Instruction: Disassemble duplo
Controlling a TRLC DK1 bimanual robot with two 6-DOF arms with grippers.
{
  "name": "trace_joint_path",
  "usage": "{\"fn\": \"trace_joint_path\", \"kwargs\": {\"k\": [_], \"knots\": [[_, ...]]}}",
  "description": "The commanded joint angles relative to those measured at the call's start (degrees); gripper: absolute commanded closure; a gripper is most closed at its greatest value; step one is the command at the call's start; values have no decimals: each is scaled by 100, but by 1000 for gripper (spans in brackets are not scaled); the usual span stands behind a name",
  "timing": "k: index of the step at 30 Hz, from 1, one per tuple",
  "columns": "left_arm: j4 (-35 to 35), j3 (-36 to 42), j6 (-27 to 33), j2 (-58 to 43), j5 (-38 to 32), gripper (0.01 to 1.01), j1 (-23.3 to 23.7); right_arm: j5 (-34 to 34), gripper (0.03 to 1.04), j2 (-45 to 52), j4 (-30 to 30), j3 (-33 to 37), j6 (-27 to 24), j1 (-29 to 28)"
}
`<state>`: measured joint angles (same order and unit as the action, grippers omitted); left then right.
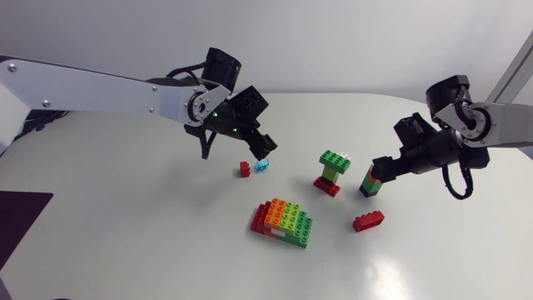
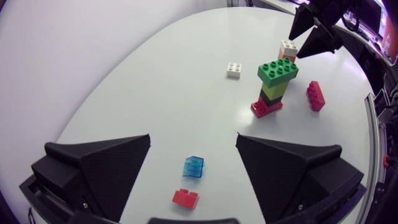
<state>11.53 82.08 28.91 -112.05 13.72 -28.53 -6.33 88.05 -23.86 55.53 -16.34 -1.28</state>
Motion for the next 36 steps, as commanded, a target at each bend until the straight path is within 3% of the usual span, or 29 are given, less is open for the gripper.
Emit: {"fn": "trace_joint_path", "kwargs": {"k": [1,7,10,12,16,22,27,36], "knots": [[-89,-17,115,122,70,59,-47,97,172,221,109,-139,-80,101],[-98,-122,150,219,87,59,-100,211,180,749,391,37,-10,251],[-125,-166,168,263,87,59,-100,264,262,1012,505,134,25,268],[-125,-184,168,280,96,59,-100,299,364,1135,575,187,25,260],[-133,-202,230,280,96,59,-100,352,787,1162,637,213,17,260],[-177,-202,291,289,96,59,-170,316,808,916,575,213,-54,119],[-292,-263,335,368,114,59,-214,-44,821,494,180,301,-71,-136],[-828,-922,572,851,940,59,-258,-1986,820,-297,-1077,1355,359,-751]]}}
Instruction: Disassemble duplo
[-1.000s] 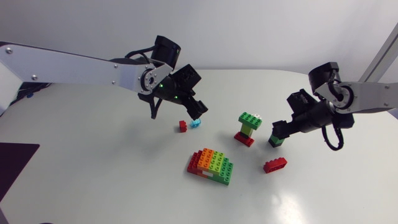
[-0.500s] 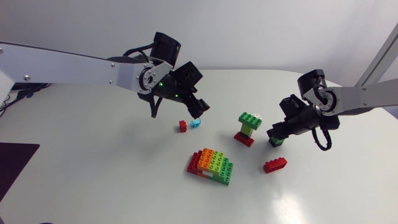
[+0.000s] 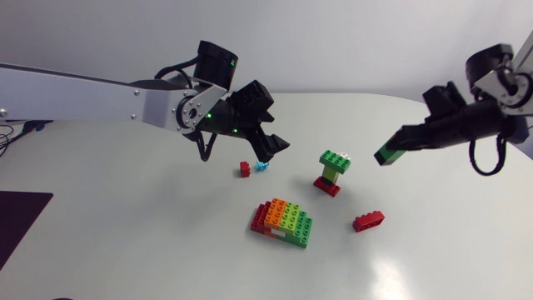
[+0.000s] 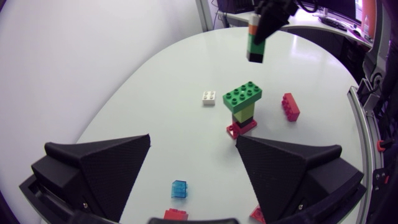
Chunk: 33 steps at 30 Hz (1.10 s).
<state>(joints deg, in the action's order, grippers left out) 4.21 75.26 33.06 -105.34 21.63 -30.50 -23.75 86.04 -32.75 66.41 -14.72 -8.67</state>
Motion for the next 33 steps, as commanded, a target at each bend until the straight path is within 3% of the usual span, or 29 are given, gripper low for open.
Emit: {"fn": "trace_joint_path", "kwargs": {"k": [1,7,15,33], "knots": [[-122,-275,183,207,228,59,-70,-447,818,-87,-223,346,294,14],[-306,-434,236,277,492,59,-184,-1229,818,247,-311,786,910,524],[-737,-399,-19,198,553,61,-281,-1413,818,642,32,944,1454,1332],[-1001,-232,-177,-162,544,70,-395,-1536,816,660,340,1120,2114,1860]]}}
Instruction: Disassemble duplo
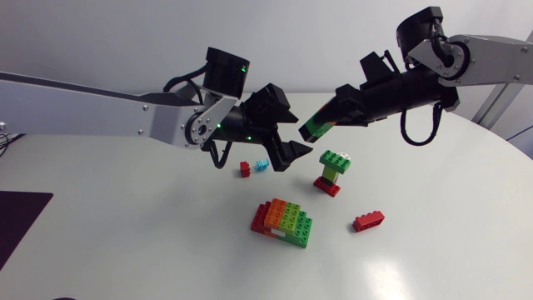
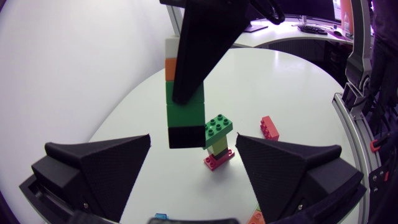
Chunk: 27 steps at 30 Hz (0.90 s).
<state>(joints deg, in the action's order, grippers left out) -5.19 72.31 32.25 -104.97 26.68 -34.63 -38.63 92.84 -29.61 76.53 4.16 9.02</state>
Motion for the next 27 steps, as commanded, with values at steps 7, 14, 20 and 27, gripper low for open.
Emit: {"fn": "trace_joint_path", "kwargs": {"k": [7,14,20,27], "knots": [[-105,143,-96,-261,39,154,-8,-136,815,-99,-28,143,304,179],[-96,187,-96,-270,22,336,18,-136,815,-169,-63,81,287,206],[-175,187,-61,-279,13,639,35,-136,815,-222,-63,-59,252,250],[-210,37,308,-296,-57,672,0,-153,815,-231,-318,55,146,206]]}}
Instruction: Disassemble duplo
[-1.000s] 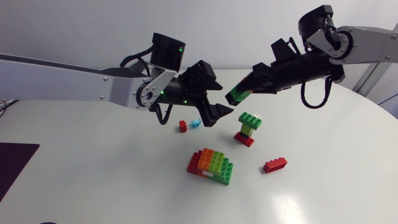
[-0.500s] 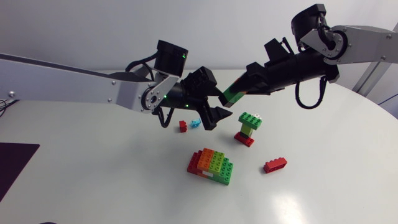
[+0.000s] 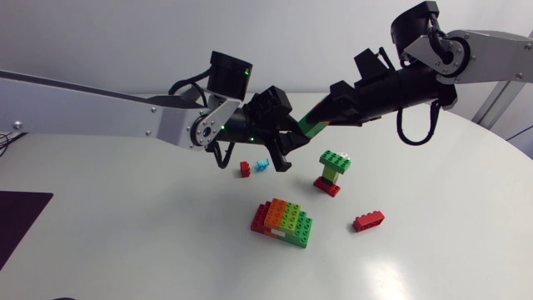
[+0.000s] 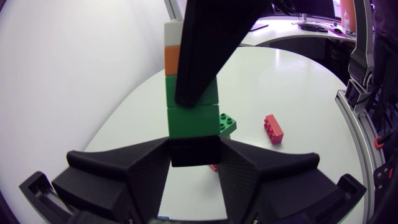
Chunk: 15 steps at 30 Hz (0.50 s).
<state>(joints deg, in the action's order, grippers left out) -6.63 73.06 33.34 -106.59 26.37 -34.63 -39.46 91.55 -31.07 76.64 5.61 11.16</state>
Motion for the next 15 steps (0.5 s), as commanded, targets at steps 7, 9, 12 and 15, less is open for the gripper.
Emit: {"fn": "trace_joint_path", "kwargs": {"k": [7,9,12,15], "knots": [[-57,-468,594,33,-44,672,0,-114,815,144,-831,562,-358,-272],[-57,-564,656,59,-53,672,9,-158,815,162,-866,650,-367,-421],[4,-547,647,-20,-185,672,71,-158,815,109,-857,650,-455,-580],[206,-222,568,-451,-554,672,62,-123,815,3,-725,431,-534,-597]]}}
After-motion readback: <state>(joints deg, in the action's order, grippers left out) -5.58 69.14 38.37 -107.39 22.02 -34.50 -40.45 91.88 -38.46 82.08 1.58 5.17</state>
